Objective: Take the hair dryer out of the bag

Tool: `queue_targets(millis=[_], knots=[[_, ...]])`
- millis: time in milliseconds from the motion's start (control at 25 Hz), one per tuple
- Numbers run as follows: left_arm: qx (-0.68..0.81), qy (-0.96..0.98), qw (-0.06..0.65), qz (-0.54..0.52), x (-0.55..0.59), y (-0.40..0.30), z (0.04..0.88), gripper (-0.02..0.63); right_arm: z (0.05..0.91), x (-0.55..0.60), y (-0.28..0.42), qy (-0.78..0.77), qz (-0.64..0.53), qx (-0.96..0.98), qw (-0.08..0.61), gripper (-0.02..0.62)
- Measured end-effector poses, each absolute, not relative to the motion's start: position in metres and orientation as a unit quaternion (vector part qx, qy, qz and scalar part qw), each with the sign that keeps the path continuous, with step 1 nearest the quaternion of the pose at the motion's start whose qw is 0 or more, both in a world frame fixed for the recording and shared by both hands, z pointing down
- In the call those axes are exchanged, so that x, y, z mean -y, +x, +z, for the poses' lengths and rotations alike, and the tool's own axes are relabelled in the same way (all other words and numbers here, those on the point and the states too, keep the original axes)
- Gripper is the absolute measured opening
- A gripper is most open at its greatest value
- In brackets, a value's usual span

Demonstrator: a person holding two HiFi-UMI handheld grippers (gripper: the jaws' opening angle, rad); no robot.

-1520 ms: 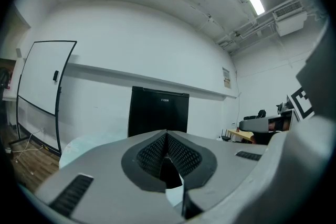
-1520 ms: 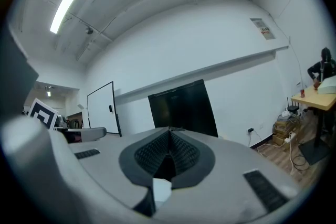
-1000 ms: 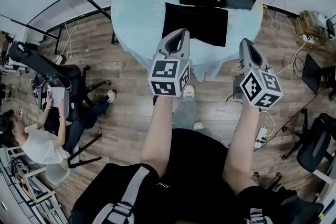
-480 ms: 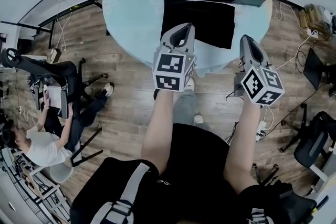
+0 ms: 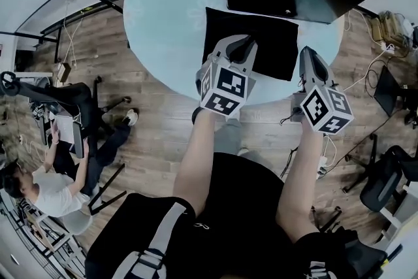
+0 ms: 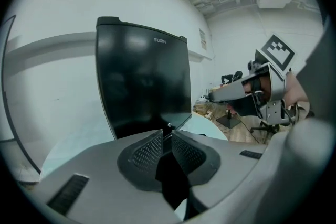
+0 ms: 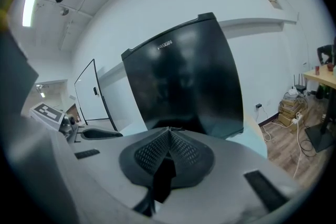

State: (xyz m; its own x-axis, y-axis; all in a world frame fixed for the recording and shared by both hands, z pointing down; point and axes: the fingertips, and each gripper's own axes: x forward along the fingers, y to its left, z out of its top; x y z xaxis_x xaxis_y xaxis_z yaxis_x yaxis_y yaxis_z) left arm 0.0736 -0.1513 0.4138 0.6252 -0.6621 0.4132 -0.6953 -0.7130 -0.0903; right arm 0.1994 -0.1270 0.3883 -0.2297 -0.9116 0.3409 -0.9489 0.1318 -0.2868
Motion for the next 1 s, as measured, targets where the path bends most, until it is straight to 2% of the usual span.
queue_targets(millis=[280, 360, 560, 800, 1000], knots=[[0.328, 0.912, 0.036, 0.243, 0.173, 0.083, 0.433, 0.068, 0.39, 0.151, 0.2, 0.632, 0.223, 0.741, 0.046, 0.003], [0.309, 0.914, 0.032, 0.26, 0.173, 0.088, 0.443, 0.13, 0.394, 0.151, 0.207, 0.641, 0.228, 0.731, 0.05, 0.003], [0.281, 0.91, 0.021, 0.304, 0.17, 0.093, 0.467, 0.141, 0.4, 0.146, 0.21, 0.649, 0.234, 0.722, 0.057, 0.003], [0.25, 0.9, 0.005, 0.358, 0.166, 0.105, 0.497, 0.201, 0.42, 0.138, 0.23, 0.661, 0.254, 0.703, 0.06, 0.003], [0.239, 0.892, -0.008, 0.384, 0.173, 0.117, 0.508, 0.215, 0.427, 0.145, 0.244, 0.665, 0.264, 0.697, 0.047, 0.003]])
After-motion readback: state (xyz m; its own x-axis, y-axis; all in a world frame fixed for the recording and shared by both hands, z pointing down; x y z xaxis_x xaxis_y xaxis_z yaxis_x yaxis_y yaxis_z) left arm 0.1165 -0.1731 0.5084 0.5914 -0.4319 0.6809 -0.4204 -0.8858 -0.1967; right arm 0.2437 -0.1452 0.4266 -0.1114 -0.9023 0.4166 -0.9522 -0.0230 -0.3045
